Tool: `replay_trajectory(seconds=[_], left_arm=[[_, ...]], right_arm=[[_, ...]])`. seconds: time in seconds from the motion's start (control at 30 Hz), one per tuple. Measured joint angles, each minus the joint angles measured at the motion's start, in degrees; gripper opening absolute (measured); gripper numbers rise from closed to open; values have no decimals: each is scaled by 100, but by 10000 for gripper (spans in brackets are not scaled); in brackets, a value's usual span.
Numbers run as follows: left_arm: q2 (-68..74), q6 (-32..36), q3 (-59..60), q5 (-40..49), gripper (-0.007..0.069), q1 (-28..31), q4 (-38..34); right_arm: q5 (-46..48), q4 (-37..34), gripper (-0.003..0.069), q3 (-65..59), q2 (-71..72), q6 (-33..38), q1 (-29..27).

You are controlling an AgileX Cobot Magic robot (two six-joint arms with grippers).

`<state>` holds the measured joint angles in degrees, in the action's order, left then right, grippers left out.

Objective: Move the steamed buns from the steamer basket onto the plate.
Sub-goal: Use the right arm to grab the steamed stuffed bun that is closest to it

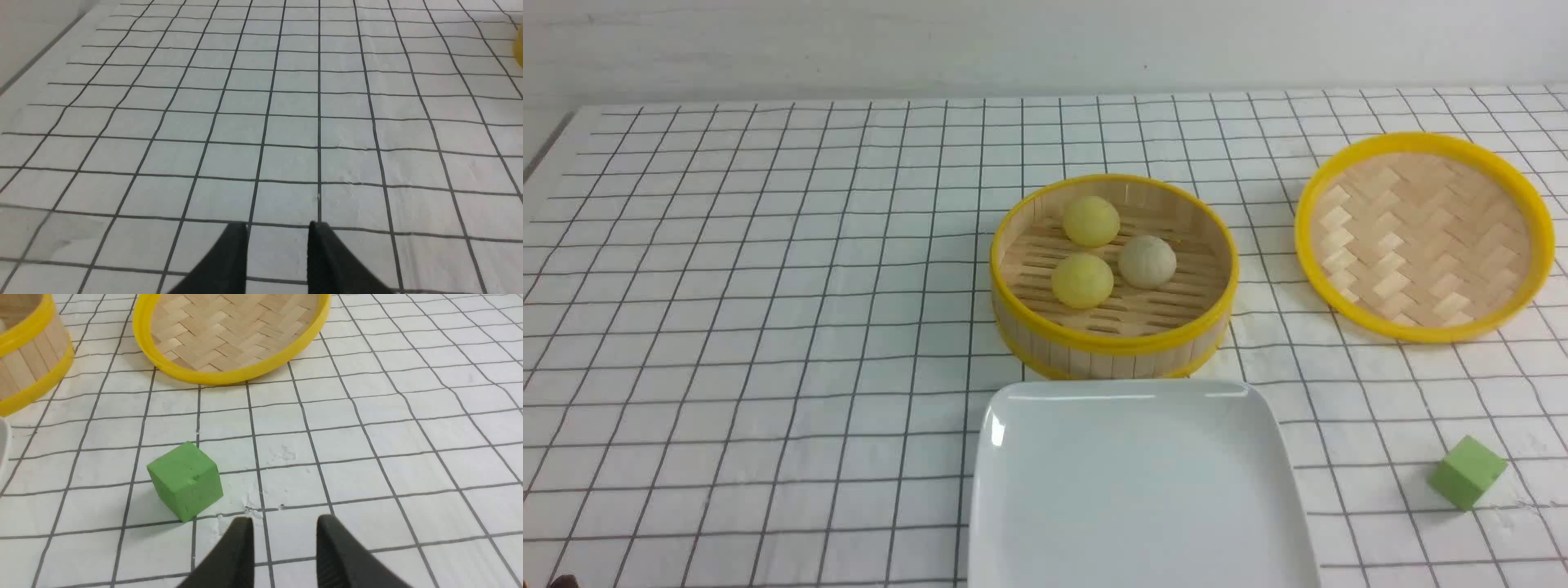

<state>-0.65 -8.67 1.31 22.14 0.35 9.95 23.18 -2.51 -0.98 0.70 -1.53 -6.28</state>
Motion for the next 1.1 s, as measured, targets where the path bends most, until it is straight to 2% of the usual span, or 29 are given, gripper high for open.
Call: replay_trajectory(seconds=[0.63,1.1], left_arm=[[0,0,0,0,241,0,0],[0,0,0,0,241,0,0]], right_arm=[[0,0,240,0,0,0,0],[0,339,240,0,0,60,0]])
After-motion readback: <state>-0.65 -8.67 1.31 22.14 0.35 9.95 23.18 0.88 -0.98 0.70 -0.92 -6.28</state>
